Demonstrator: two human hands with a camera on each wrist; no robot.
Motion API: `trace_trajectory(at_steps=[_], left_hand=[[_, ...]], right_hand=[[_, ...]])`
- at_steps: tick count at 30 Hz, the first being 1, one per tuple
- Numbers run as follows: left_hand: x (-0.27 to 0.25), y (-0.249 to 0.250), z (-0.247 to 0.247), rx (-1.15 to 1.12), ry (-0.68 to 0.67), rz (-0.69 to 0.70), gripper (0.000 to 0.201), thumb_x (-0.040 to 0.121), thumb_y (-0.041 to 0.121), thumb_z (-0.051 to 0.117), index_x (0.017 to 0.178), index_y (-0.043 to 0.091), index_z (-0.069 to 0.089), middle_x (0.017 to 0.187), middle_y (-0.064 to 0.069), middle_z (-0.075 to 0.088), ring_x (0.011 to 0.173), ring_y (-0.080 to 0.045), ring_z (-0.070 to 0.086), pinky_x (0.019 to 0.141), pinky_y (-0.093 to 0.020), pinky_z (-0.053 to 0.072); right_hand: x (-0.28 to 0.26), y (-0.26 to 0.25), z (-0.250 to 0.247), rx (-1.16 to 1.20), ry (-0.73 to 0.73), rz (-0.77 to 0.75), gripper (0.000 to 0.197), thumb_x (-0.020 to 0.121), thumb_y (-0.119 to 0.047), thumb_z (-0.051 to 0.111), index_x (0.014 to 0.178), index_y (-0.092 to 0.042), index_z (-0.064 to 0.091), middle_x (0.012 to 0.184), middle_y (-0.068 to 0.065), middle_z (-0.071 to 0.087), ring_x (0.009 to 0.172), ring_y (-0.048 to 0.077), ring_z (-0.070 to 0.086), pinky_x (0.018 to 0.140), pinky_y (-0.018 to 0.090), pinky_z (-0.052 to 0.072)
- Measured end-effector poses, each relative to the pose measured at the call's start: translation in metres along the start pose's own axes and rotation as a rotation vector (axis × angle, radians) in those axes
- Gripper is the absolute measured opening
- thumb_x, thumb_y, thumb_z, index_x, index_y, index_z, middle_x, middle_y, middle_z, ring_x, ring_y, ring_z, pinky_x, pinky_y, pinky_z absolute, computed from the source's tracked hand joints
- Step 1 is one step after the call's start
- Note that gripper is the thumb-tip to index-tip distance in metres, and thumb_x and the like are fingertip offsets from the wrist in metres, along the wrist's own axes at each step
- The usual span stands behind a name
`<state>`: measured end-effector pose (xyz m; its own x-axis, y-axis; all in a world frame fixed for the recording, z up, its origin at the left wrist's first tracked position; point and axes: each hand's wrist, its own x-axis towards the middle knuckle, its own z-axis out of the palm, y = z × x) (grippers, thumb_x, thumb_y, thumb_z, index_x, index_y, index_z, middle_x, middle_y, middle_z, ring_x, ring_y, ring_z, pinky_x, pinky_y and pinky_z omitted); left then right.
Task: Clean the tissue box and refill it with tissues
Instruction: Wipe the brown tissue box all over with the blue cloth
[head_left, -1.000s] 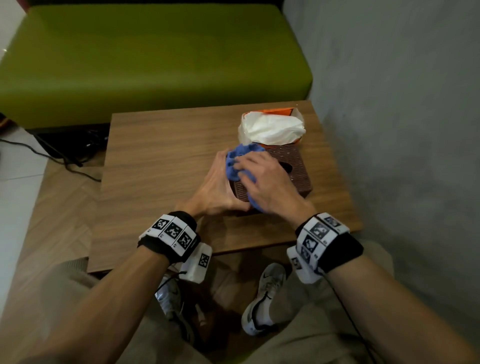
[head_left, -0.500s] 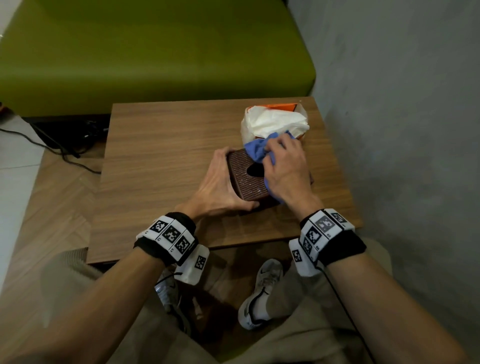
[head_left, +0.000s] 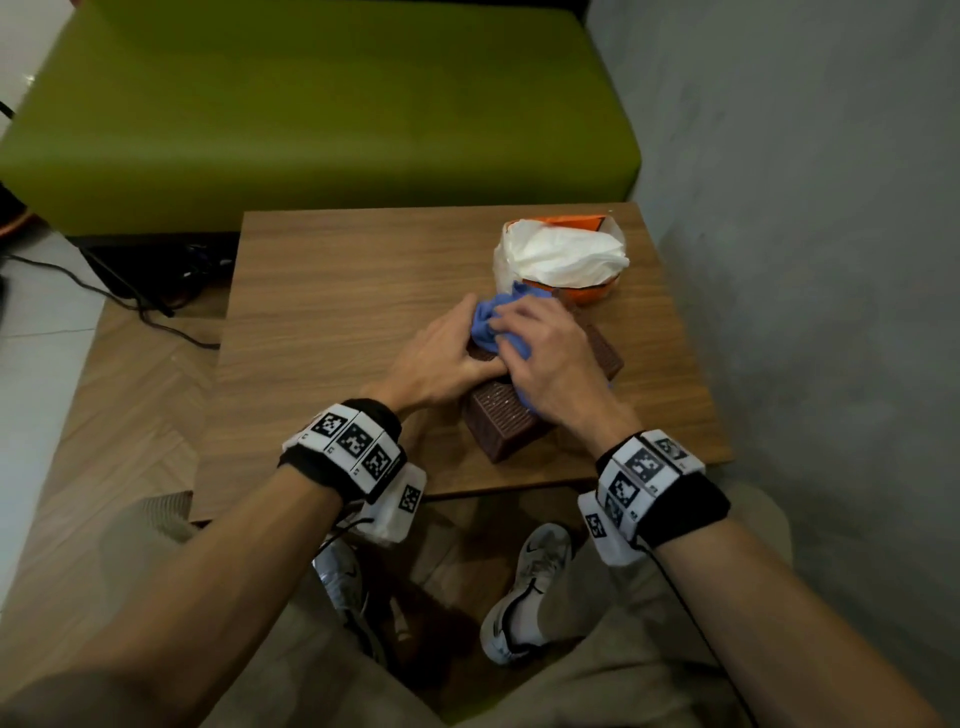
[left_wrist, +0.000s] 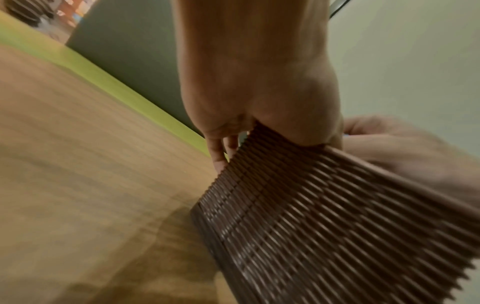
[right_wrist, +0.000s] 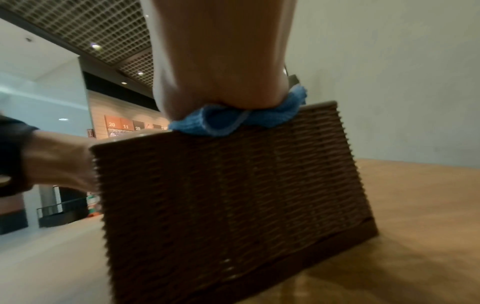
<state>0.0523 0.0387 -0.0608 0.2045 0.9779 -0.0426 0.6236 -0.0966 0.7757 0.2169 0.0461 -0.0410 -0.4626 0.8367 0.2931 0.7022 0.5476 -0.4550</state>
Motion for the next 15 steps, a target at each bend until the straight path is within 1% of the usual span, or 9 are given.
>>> trace_trajectory(at_steps=[1,2,5,6,9,10,11,14,15], left_hand=[[-0.001,-0.001,0.0,0.002,0.004,-0.001,0.05,0.072,0.054,0.061,0.102,0.017,0.046,0.094,0.005,0.056,0.082,-0.015,0.054,0.07,-0.036,0.042],[-0.002,-0.001,-0.001,0.012,0.002,-0.006,0.051,0.073,0.053,0.061,0.104,0.016,0.046,0.095,0.003,0.057,0.084,-0.017,0.055,0.07,-0.036,0.042],[-0.005,-0.003,0.001,0.028,-0.021,-0.039,0.055,0.071,0.058,0.059,0.105,0.017,0.044,0.1,-0.002,0.062,0.088,-0.021,0.06,0.074,-0.04,0.049],[-0.006,-0.003,0.001,0.026,-0.028,-0.053,0.058,0.07,0.06,0.058,0.104,0.016,0.044,0.1,-0.003,0.062,0.088,-0.022,0.061,0.075,-0.043,0.05],[-0.009,0.0,0.001,-0.022,-0.021,-0.06,0.063,0.068,0.063,0.06,0.101,0.011,0.046,0.095,-0.004,0.061,0.083,-0.021,0.058,0.074,-0.045,0.05],[-0.011,0.0,0.0,-0.03,-0.017,-0.062,0.064,0.068,0.063,0.061,0.1,0.01,0.046,0.094,-0.004,0.06,0.083,-0.021,0.058,0.075,-0.046,0.05],[-0.011,-0.001,-0.001,-0.018,-0.018,-0.065,0.063,0.069,0.062,0.062,0.102,0.01,0.046,0.096,-0.004,0.06,0.084,-0.021,0.058,0.076,-0.047,0.05],[-0.01,-0.003,-0.001,0.026,-0.048,-0.079,0.067,0.067,0.068,0.054,0.107,0.016,0.044,0.103,-0.004,0.061,0.09,-0.021,0.059,0.079,-0.048,0.051],[-0.01,-0.002,0.0,0.036,-0.044,-0.08,0.066,0.066,0.067,0.054,0.107,0.017,0.044,0.103,-0.003,0.061,0.09,-0.021,0.059,0.078,-0.048,0.051]], right_hand=[[0.001,0.003,-0.003,0.015,-0.025,-0.015,0.02,0.09,-0.014,0.062,0.107,-0.01,0.07,0.112,0.004,0.064,0.109,0.02,0.054,0.099,0.036,0.044],[0.003,0.009,-0.007,-0.002,-0.017,0.009,0.019,0.09,-0.015,0.062,0.107,-0.011,0.07,0.112,0.003,0.063,0.108,0.019,0.053,0.098,0.037,0.045],[0.005,0.023,-0.017,-0.092,0.113,0.181,0.018,0.088,-0.014,0.06,0.102,-0.011,0.07,0.106,0.004,0.06,0.101,0.019,0.051,0.092,0.04,0.046],[0.005,0.019,-0.016,-0.093,0.108,0.179,0.017,0.087,-0.014,0.061,0.101,-0.011,0.07,0.105,0.004,0.06,0.099,0.019,0.05,0.091,0.038,0.046],[-0.001,-0.005,-0.004,0.011,-0.053,0.014,0.014,0.087,-0.014,0.063,0.099,-0.013,0.071,0.105,0.001,0.061,0.1,0.017,0.048,0.091,0.03,0.04],[-0.001,-0.005,-0.004,0.034,-0.087,-0.012,0.014,0.088,-0.015,0.063,0.1,-0.014,0.07,0.106,0.0,0.061,0.102,0.016,0.048,0.092,0.029,0.039],[0.001,-0.001,-0.006,0.025,-0.087,-0.007,0.014,0.088,-0.016,0.062,0.1,-0.014,0.07,0.107,-0.001,0.061,0.102,0.015,0.048,0.092,0.03,0.04],[0.007,0.021,-0.017,-0.088,0.073,0.15,0.013,0.088,-0.016,0.061,0.098,-0.014,0.069,0.102,-0.001,0.057,0.097,0.012,0.045,0.091,0.037,0.045],[0.008,0.022,-0.018,-0.091,0.093,0.179,0.013,0.087,-0.016,0.061,0.097,-0.014,0.069,0.1,-0.003,0.055,0.096,0.011,0.042,0.09,0.037,0.045]])
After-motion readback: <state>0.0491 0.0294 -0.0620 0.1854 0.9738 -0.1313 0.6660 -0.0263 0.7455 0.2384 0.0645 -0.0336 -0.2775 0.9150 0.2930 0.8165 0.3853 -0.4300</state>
